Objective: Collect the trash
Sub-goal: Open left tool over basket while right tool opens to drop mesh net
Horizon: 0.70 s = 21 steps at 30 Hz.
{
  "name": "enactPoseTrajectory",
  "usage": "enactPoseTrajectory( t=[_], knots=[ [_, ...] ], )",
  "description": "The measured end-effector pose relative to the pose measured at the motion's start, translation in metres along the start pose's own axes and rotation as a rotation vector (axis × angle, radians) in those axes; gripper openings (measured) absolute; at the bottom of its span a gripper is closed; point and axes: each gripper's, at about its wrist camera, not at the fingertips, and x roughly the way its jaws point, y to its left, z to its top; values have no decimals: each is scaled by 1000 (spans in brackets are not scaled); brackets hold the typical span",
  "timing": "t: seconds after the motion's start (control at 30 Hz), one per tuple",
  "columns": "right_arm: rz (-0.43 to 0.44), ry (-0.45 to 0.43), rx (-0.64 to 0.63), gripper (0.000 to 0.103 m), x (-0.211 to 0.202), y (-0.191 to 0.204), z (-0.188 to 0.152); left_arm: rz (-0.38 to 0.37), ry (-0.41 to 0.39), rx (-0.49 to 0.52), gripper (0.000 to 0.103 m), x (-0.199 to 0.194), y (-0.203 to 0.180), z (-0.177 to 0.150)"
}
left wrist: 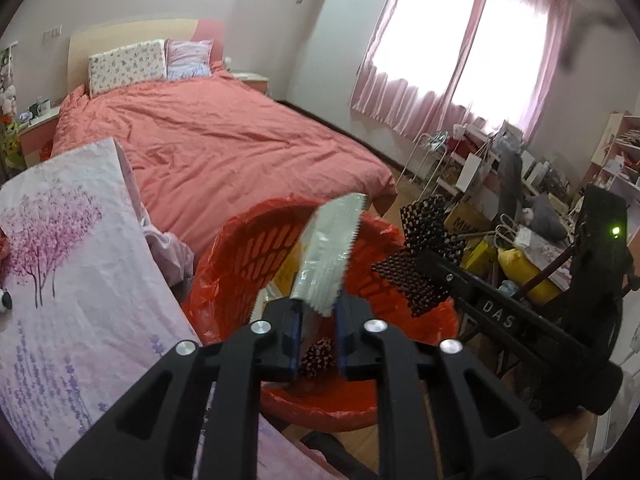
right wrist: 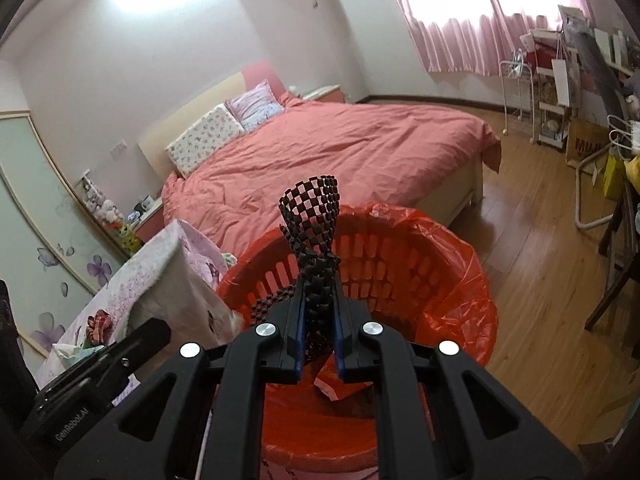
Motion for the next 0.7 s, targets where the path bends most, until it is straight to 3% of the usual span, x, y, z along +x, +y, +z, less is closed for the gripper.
enactPoseTrajectory(
  t=[0.13,0.2,0.27,0.53,0.7],
  knots=[
    [-3,18,6,33,3,-3,-3,15,20,-15,41,8,8,-4],
    [-7,16,9,47,1,-5,-4,24,21,-15,45,8,11,-5],
    [-18,8,10,52,-2,-5,-5,30,18,-16,48,6,14,-5],
    [-41,-4,9,53,-8,-3,-3,3,27,-27,64,3,11,0],
    [-57,-16,-7,53,-11,-3,0,26,-3,-15,65,-9,10,3]
  ],
)
